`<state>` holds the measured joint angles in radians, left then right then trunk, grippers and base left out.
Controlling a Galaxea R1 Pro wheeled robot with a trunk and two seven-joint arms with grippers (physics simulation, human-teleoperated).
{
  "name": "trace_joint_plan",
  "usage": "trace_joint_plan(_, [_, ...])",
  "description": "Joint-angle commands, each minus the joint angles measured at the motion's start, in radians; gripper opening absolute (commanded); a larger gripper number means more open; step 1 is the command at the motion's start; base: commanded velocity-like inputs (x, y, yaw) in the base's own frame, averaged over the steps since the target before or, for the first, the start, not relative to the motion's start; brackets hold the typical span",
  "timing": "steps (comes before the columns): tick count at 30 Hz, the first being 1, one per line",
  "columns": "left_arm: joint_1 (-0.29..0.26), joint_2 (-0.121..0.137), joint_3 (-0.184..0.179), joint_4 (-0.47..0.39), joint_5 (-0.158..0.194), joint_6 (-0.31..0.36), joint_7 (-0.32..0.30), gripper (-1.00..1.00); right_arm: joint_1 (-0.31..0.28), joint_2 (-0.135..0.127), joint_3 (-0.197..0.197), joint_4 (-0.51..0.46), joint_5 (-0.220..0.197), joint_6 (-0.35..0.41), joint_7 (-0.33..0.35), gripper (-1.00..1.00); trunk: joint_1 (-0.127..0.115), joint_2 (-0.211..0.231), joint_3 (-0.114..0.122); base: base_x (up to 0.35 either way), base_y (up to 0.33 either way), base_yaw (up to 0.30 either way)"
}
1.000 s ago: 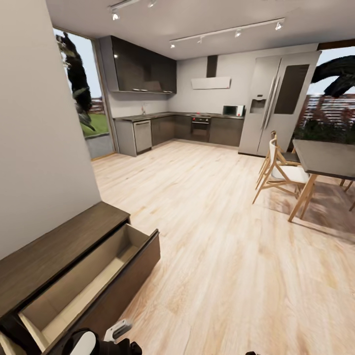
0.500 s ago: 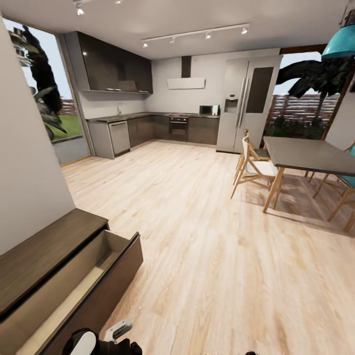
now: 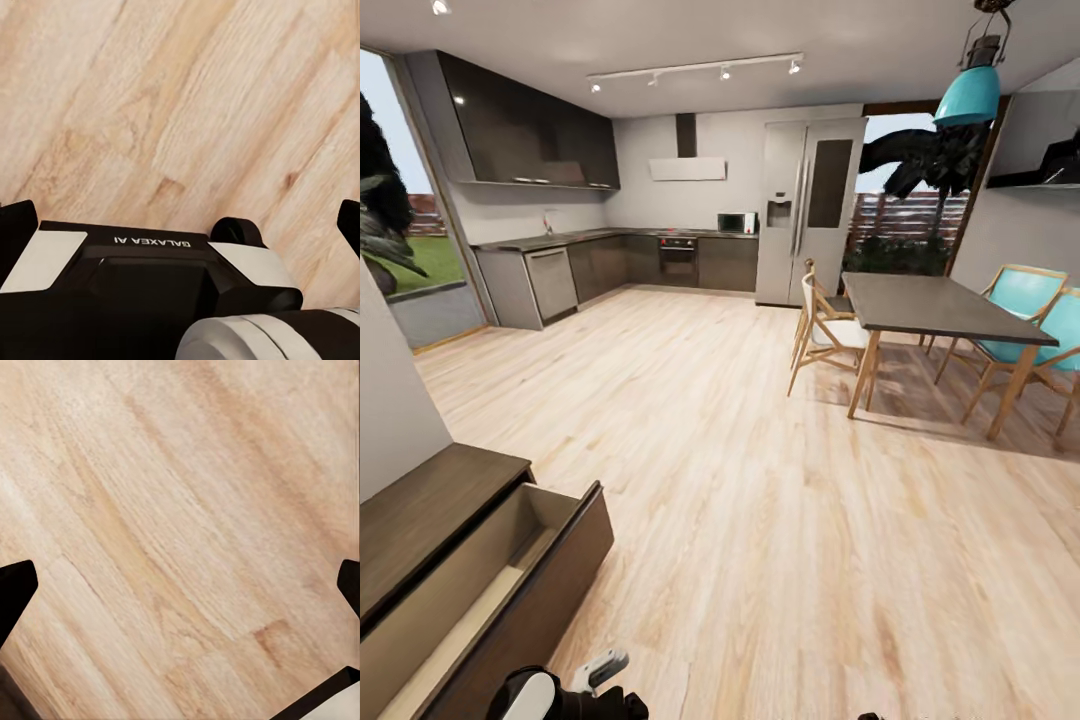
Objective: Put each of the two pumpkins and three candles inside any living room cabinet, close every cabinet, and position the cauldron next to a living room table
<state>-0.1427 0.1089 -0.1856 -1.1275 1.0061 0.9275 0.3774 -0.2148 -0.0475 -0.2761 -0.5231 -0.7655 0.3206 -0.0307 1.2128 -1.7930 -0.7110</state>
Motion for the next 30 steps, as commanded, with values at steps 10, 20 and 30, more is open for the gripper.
trace_joint_plan(10, [0.0,0.0,-0.05,0.001,-0.001,-0.029,0.0,1.0,0.0,0.0,0.0,0.0,0.0,0.0,0.0,1.0,0.0,0.0,0.0,0.0,0.0,-0.286])
trace_joint_plan(20, [0.0,0.0,-0.084,0.005,-0.001,-0.048,0.0,1.0,0.0,0.0,-0.001,0.0,-0.001,0.0,0.0,1.0,0.0,0.0,0.0,0.0,0.0,-0.286])
trace_joint_plan(30, [0.0,0.001,-0.084,0.007,-0.003,-0.049,0.0,1.0,0.0,-0.001,-0.001,0.0,-0.001,0.0,0.0,1.0,0.0,0.0,0.0,0.0,0.0,-0.286])
